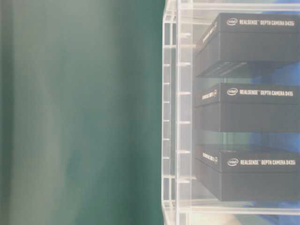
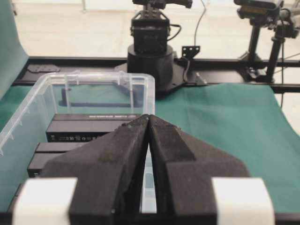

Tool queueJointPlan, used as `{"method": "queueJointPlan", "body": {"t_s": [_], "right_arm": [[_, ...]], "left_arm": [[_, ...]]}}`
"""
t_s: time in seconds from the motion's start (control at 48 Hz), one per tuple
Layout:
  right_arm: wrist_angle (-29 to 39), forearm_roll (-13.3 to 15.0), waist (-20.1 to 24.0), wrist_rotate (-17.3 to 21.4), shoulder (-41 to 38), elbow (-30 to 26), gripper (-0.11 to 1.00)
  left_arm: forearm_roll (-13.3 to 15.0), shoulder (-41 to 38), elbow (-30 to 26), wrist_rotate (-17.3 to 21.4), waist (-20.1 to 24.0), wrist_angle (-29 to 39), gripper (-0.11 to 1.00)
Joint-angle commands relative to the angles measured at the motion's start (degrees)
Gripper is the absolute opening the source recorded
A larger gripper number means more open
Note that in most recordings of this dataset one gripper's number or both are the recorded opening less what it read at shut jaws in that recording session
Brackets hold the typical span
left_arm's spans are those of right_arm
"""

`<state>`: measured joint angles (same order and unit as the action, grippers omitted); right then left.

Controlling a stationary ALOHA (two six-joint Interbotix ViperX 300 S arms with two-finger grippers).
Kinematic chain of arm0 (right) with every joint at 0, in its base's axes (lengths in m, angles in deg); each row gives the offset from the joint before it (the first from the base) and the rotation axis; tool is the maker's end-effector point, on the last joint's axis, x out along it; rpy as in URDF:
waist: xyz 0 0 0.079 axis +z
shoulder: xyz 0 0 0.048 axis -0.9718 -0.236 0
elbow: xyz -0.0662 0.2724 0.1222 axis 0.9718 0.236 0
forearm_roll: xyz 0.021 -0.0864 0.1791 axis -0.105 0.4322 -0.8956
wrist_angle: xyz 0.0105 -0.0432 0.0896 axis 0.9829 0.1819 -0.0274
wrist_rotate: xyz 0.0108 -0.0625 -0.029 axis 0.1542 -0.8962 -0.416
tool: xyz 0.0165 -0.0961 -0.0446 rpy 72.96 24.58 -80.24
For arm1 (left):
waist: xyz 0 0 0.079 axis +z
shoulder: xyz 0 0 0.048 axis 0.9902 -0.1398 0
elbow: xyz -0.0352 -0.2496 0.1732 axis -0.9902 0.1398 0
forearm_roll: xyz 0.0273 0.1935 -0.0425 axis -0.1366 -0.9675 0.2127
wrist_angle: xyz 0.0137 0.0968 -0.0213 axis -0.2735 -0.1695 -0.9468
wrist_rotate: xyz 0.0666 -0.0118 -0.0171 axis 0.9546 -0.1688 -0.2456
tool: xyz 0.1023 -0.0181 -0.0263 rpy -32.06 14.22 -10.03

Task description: Take the box out of the case with the right arm.

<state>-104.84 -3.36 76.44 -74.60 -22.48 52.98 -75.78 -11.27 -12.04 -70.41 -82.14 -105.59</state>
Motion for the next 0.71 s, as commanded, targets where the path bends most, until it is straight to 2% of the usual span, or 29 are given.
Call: {"method": "queueJointPlan", "body": {"t_s": [0.0,0.208,0.333,0.438,0.542,0.688], "right_arm": [[0.1,-0.1,-0.3,-0.1,-0.6,-1.1,0.02],[8.2,-0.1,-0.3,0.3,-1.3,-5.2,0.02],[13.0,-0.4,-0.3,1.1,-1.2,-9.1,0.02],[17.5,-0.3,-0.3,3.6,-1.3,-14.0,0.02],[22.8,-0.4,-0.4,6.6,-1.7,-19.0,0.02],[31.6,-0.2,-0.8,9.6,-3.3,-25.9,0.02]], "left_arm": [[-1.3,-0.4,-1.9,-0.1,-0.2,0.3,0.02],[-1.4,-0.4,-3.3,-0.2,-0.1,4.0,0.02],[-1.4,0.0,-6.2,-1.1,-0.2,6.6,0.02],[-1.4,0.1,-10.6,-2.5,-0.2,11.3,0.02],[-1.4,-0.4,-17.0,-4.4,-0.3,19.0,0.02],[-1.6,-1.4,-24.4,-4.6,-0.3,29.3,0.02]]}}
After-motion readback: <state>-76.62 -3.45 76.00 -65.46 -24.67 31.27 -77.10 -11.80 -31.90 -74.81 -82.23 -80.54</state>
